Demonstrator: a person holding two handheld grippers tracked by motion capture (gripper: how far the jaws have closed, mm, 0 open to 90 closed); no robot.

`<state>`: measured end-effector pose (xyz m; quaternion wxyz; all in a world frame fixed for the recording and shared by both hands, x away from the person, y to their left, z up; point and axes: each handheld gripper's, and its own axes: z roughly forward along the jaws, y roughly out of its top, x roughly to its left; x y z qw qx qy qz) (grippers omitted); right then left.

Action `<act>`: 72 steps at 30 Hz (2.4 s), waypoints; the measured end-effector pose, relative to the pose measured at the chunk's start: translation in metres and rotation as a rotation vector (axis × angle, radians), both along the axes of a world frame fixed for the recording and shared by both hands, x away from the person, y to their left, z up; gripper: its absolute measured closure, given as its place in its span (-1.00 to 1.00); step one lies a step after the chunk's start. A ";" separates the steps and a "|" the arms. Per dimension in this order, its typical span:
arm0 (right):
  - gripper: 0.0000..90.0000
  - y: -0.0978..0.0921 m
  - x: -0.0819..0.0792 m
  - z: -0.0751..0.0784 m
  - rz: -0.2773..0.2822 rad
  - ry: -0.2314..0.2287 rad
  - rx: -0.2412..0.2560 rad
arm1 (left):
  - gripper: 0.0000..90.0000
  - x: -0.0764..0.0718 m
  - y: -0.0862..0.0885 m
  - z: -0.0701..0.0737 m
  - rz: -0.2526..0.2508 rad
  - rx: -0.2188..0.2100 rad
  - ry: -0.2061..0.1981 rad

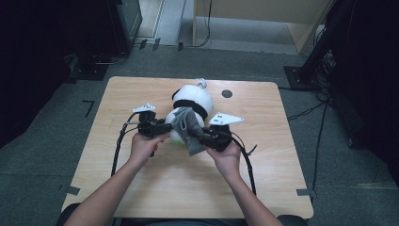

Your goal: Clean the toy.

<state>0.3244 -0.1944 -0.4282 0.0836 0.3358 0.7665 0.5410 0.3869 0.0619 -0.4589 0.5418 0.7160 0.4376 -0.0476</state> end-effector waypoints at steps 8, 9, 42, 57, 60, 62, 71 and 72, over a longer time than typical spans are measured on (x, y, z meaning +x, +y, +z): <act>0.70 0.021 -0.002 -0.033 0.080 0.014 -0.190 | 0.09 0.004 -0.001 -0.013 0.018 0.011 0.053; 0.70 0.023 -0.001 -0.035 0.088 0.026 -0.207 | 0.09 0.004 -0.001 -0.014 0.015 0.017 0.055; 0.71 0.026 0.011 -0.062 0.122 0.176 -0.322 | 0.09 0.006 0.012 0.009 0.056 -0.038 0.009; 0.73 0.037 -0.002 -0.046 0.160 0.015 -0.268 | 0.09 -0.003 -0.014 0.000 0.009 0.007 0.054; 0.73 0.032 0.001 -0.051 0.144 0.039 -0.278 | 0.10 0.000 -0.010 -0.003 0.023 -0.001 0.070; 0.73 0.030 0.003 -0.052 0.138 0.054 -0.276 | 0.11 0.000 -0.008 -0.002 0.027 0.002 0.065; 0.73 0.012 0.014 -0.058 0.072 0.123 -0.301 | 0.12 0.003 0.003 0.001 0.059 -0.011 0.060; 0.73 0.009 0.015 -0.059 0.062 0.128 -0.302 | 0.12 0.003 0.004 0.001 0.060 -0.015 0.062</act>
